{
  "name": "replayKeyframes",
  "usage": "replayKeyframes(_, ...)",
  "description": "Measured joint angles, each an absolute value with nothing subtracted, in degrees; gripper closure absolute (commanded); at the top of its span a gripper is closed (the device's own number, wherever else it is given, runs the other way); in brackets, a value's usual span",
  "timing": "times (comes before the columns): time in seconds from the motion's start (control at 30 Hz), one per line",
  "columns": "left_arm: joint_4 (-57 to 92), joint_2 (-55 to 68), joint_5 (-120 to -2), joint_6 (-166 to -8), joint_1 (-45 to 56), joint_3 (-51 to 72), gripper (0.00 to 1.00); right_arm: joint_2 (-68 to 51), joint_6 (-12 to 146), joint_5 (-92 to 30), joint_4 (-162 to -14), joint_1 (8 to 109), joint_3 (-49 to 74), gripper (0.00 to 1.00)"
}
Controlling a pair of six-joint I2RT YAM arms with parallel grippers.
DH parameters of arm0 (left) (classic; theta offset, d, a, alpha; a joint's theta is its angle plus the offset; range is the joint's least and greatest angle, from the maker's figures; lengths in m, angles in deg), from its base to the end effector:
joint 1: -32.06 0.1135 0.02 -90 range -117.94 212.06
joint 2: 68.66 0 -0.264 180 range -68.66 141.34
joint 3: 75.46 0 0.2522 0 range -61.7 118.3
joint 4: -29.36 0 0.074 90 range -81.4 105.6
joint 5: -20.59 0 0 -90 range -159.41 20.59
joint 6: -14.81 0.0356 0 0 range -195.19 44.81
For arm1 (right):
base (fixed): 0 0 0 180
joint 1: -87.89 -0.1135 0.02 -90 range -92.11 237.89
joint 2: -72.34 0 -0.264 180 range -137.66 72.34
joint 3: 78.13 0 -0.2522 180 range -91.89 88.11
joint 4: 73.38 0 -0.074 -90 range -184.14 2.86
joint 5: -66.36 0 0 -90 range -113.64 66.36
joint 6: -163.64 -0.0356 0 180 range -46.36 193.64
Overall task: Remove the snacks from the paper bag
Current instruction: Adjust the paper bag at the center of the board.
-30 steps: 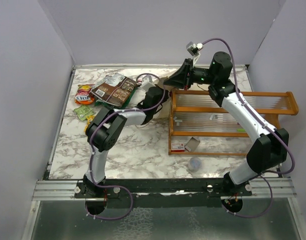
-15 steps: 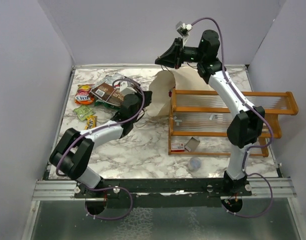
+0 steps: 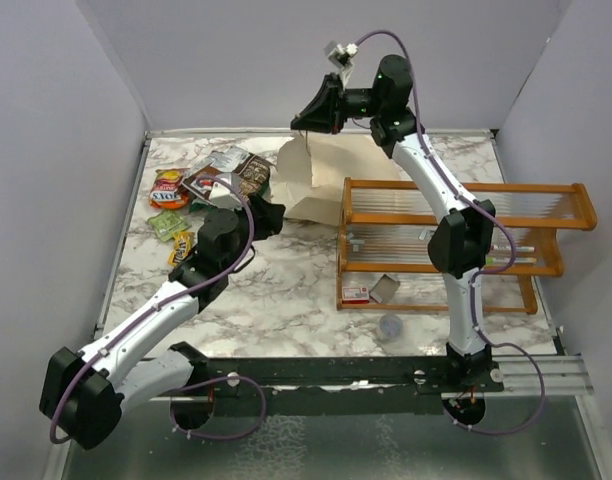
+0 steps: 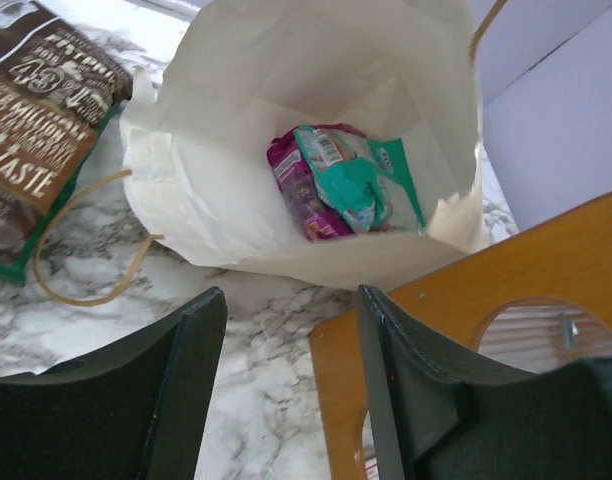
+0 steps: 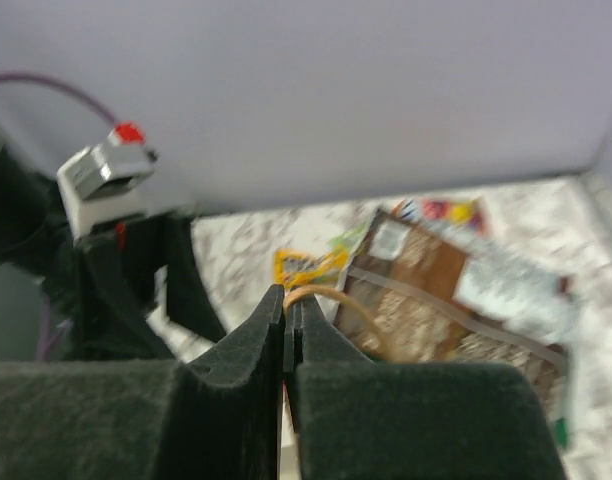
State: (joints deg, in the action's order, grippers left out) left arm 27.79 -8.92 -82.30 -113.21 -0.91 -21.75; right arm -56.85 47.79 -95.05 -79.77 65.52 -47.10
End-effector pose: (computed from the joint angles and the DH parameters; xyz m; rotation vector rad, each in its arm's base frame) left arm 0.2103 -0.1269 0.3007 -0.2495 1.7369 -0.7270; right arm 0.4562 0.2242 0.4232 -1.1021 1.2877 1.4707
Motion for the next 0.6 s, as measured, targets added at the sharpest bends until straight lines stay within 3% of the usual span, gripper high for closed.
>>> replayKeyframes(0.27,15.8,-15.7,-82.4,-110.3,0.9,-22.5,0.30,-36.7,50.7,-97.9,-81.4,59.8,-15.1,0.99)
replayKeyframes(0.3,14.5,-15.7,-82.5,-110.0,1.0,-22.0,0.29,-33.2,53.3,-97.0,-84.2,60.0,-13.8,0.99)
replayKeyframes(0.43,11.5,-16.3,-82.6,-109.8,1.3,-21.0,0.08,-25.9,60.2,-95.3,-90.2,62.6,-13.8,0.99)
replayKeyframes(0.6,9.9,-17.3,-83.5,-113.3,1.3,-22.8,0.01,-22.1,61.4,-95.2,-89.9,64.4,-9.8,0.99)
